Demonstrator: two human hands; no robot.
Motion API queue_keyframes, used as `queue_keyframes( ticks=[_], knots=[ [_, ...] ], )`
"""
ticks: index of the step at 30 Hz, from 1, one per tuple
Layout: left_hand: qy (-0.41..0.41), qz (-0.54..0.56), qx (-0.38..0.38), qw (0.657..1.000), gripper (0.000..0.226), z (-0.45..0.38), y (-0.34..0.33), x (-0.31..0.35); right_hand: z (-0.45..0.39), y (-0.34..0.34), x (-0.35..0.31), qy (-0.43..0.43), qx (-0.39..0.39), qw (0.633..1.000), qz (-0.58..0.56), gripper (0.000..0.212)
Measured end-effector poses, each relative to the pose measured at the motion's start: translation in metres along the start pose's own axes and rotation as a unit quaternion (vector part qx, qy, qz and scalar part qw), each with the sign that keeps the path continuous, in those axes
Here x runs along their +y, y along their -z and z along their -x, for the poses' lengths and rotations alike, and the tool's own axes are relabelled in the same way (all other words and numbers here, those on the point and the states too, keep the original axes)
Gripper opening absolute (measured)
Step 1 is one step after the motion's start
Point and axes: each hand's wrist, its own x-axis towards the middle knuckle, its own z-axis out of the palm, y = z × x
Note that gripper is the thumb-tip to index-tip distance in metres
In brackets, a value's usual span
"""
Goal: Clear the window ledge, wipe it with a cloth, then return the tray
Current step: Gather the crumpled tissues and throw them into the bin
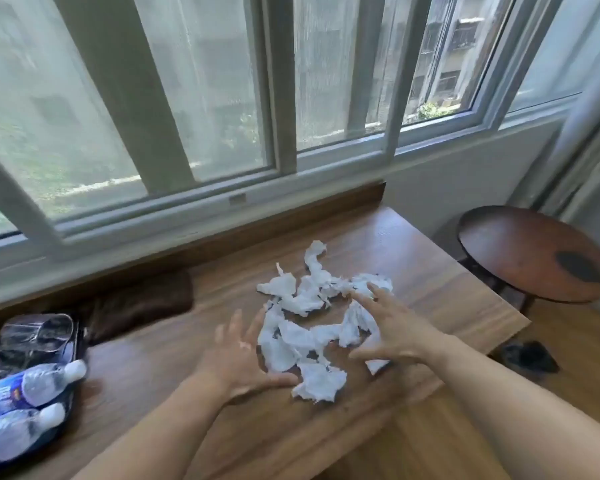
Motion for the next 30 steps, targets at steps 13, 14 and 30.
queue_keyframes(
  ticks=[13,14,30],
  knots=[
    [-0.02,-0.051,0.026,0.998,0.146,-0.058,-0.045,0.086,-0.06,-0.013,0.028,0.163,-0.01,0.981,0.109,0.127],
    [-0.017,-0.077,0.029,0.996,0.148,-0.061,-0.039,0.084,-0.064,-0.009,0.031,0.168,0.0,0.977,0.128,0.131],
    [0.053,-0.112,-0.024,0.992,0.161,-0.126,0.019,0.076,-0.15,0.009,0.001,0.156,-0.084,0.972,0.155,0.152]
  ],
)
